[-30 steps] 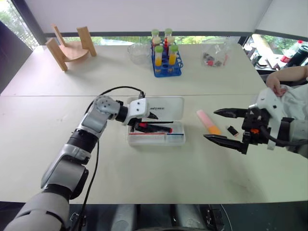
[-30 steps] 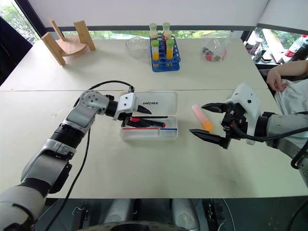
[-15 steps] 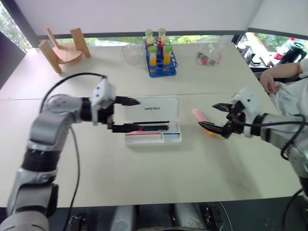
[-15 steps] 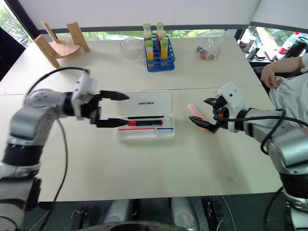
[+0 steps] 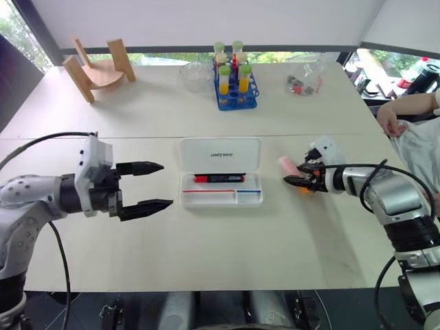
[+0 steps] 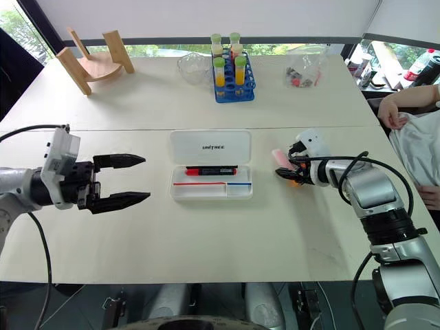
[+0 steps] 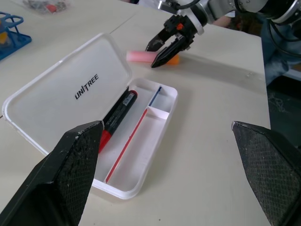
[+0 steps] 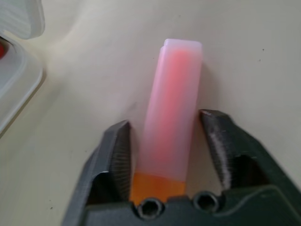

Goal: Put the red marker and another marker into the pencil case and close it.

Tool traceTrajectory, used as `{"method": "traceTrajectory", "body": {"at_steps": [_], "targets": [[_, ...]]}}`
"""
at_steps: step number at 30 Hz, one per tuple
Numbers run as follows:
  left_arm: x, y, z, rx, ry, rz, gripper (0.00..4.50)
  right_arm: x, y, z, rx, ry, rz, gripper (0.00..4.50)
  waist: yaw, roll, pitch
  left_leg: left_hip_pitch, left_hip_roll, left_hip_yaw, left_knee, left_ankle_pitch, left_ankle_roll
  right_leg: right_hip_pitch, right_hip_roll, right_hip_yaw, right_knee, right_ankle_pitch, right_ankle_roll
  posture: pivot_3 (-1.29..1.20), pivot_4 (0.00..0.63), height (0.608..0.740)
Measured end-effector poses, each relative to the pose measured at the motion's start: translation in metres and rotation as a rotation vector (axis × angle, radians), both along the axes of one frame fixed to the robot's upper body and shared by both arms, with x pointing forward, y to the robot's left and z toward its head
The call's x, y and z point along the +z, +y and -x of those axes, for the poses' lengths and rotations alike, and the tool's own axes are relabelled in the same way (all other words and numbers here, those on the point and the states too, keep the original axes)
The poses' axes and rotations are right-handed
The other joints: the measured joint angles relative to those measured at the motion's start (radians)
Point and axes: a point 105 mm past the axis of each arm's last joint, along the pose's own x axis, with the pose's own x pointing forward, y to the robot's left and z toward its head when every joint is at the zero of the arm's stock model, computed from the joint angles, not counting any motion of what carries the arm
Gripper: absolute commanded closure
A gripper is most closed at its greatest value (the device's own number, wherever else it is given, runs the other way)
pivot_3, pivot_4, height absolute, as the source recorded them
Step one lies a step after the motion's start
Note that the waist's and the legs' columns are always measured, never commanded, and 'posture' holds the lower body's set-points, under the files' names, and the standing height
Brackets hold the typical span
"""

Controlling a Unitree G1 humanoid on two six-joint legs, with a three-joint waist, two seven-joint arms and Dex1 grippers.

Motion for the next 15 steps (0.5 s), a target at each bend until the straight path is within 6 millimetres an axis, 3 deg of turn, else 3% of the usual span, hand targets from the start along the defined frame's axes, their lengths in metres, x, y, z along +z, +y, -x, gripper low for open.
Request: {"method": "traceTrajectory", "body": {"at_steps": [1,5,8,12,15], "targets": [[0.001,0.000,0.000,0.007,-0.005,0.002,0.00,0.000,0.000,-0.001,0.003,0.001,0.001,3.68,0.001,0.000,0.000,0.000,0.000,0.000,0.000,0.000,0.000,0.000,0.000,0.000,0.000,0.000,0.000,0.00,0.150,0.740],[0.003,-0.001,0.000,0.012,-0.006,0.006,0.00,0.002,0.004,0.001,0.041,0.006,-0.009,3.66,0.003,0.000,0.000,0.000,0.000,0.000,0.000,0.000,0.000,-0.001,0.000,0.000,0.000,0.000,0.000,0.00,0.150,0.740],[0.002,0.001,0.003,0.010,0.006,-0.018,0.00,0.022,0.015,0.014,0.173,-0.019,-0.019,3.66,0.006,0.005,0.003,-0.001,0.000,0.000,-0.001,0.000,0.000,-0.002,0.000,0.000,0.000,0.000,0.000,0.00,0.150,0.740],[0.002,0.003,0.007,-0.010,0.025,-0.042,0.00,0.088,0.054,0.059,0.557,-0.146,-0.034,3.66,0.009,0.007,0.004,-0.001,0.001,0.000,-0.002,0.000,0.000,-0.001,0.001,-0.001,-0.002,0.000,0.000,0.00,0.150,0.740],[0.005,0.003,0.005,-0.019,0.016,-0.041,0.00,0.093,0.094,0.079,0.764,-0.154,-0.100,3.66,-0.001,0.004,0.003,0.002,0.001,0.001,-0.002,0.000,0.000,0.001,0.001,-0.001,-0.001,0.001,-0.001,0.00,0.150,0.740]]}}
